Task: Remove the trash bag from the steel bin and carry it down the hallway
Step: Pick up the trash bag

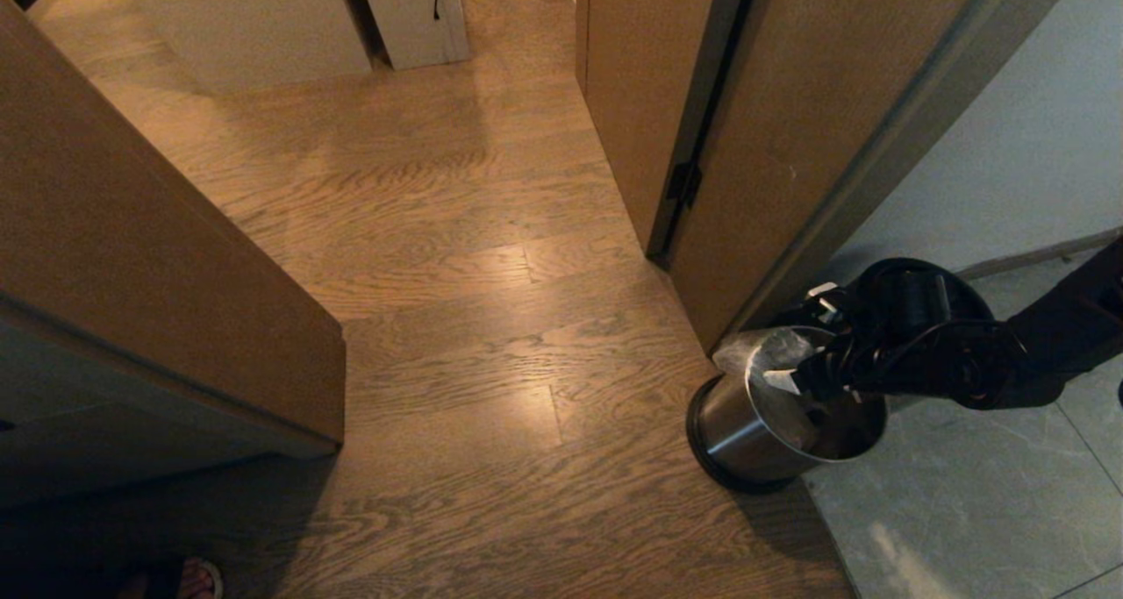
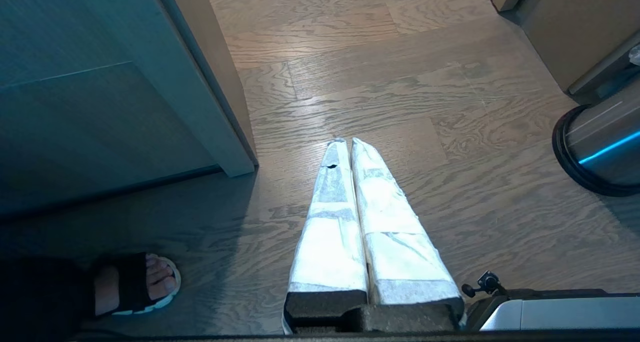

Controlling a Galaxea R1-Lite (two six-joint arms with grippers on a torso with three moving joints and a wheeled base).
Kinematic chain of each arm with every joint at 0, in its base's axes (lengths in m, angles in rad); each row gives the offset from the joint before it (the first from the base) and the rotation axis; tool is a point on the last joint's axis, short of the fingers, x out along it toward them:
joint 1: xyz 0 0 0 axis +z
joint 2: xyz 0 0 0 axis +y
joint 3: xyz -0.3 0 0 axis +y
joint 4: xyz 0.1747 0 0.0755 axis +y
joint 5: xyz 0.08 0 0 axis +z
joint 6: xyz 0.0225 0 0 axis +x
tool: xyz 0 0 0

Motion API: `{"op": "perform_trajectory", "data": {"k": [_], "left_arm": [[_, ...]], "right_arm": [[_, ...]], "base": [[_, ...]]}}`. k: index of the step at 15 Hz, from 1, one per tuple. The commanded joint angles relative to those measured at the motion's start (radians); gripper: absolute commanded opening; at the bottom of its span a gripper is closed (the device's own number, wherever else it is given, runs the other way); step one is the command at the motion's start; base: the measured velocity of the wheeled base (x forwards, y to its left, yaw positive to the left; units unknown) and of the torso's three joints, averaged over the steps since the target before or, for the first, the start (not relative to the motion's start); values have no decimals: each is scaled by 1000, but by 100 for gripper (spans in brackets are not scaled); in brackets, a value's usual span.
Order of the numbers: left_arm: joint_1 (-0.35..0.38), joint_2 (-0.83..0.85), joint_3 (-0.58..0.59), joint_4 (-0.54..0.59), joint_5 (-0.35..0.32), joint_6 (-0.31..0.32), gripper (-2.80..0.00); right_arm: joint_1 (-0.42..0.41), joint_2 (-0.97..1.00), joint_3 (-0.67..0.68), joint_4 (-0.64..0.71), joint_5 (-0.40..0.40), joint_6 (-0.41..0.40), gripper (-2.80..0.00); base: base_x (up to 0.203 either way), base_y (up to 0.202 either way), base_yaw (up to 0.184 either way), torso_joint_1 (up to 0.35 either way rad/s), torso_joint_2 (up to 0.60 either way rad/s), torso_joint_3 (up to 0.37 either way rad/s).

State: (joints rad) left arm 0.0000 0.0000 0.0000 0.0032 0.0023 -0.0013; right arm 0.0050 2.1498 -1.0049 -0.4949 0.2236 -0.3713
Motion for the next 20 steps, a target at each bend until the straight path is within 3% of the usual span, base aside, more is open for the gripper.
{"op": "perform_trajectory", "data": {"k": [1, 20], "left_arm": [[0, 0, 0, 0, -1, 0, -280], [0, 0, 0, 0, 1, 0, -280]], "right_arm": [[-12, 21, -18, -10, -1, -11, 0], [17, 76, -31, -9, 7, 9, 0]], "base": [[0, 0, 0, 0, 0, 0], [0, 0, 0, 0, 0, 0]]}}
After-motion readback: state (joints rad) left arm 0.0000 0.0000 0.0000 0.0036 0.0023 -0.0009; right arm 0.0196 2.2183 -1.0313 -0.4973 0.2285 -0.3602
